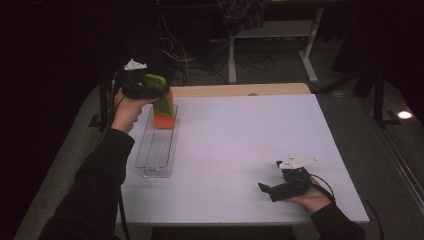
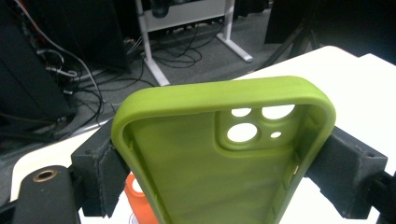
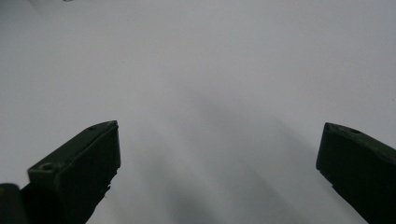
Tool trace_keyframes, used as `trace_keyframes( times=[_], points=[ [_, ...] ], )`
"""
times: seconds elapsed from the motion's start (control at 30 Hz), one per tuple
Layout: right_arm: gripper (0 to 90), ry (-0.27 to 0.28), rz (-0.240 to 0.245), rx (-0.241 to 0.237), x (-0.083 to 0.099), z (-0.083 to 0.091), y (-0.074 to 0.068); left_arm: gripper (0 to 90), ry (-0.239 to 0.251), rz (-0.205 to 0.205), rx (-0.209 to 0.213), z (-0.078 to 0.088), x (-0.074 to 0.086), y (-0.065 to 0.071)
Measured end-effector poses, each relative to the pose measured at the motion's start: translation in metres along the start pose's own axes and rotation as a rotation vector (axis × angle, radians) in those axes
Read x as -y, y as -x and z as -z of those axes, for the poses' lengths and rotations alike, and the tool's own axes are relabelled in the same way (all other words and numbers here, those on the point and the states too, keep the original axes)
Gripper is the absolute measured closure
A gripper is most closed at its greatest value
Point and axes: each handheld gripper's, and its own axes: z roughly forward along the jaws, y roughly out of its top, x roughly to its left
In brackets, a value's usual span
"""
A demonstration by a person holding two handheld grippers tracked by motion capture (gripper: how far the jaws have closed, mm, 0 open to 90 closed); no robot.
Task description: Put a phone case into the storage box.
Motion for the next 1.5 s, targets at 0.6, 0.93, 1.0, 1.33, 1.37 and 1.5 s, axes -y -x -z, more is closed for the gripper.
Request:
trace_keyframes(
  times=[0.6,0.93,1.0,1.33,1.37,1.5],
  points=[
    [0.0,0.003,-0.002,-0.008,0.000,0.001,0.000,14.7,-0.078,0.044,-0.037,-0.022,0.030,-0.009],
    [0.0,0.002,0.001,-0.005,0.000,0.000,0.001,14.8,-0.113,0.055,-0.038,-0.026,0.048,-0.007],
    [0.0,0.000,-0.001,-0.008,0.000,0.000,0.001,14.7,-0.113,0.062,-0.036,-0.027,0.050,-0.006],
    [0.0,0.001,0.001,-0.006,0.000,0.000,0.000,14.7,-0.128,0.060,-0.064,-0.031,0.056,-0.007],
    [0.0,0.000,0.000,-0.007,0.000,0.000,0.000,14.7,-0.130,0.059,-0.069,-0.031,0.056,-0.007],
    [0.0,0.001,-0.002,-0.009,0.000,0.000,0.001,14.6,-0.128,0.066,-0.077,-0.033,0.056,-0.008]
  ],
)
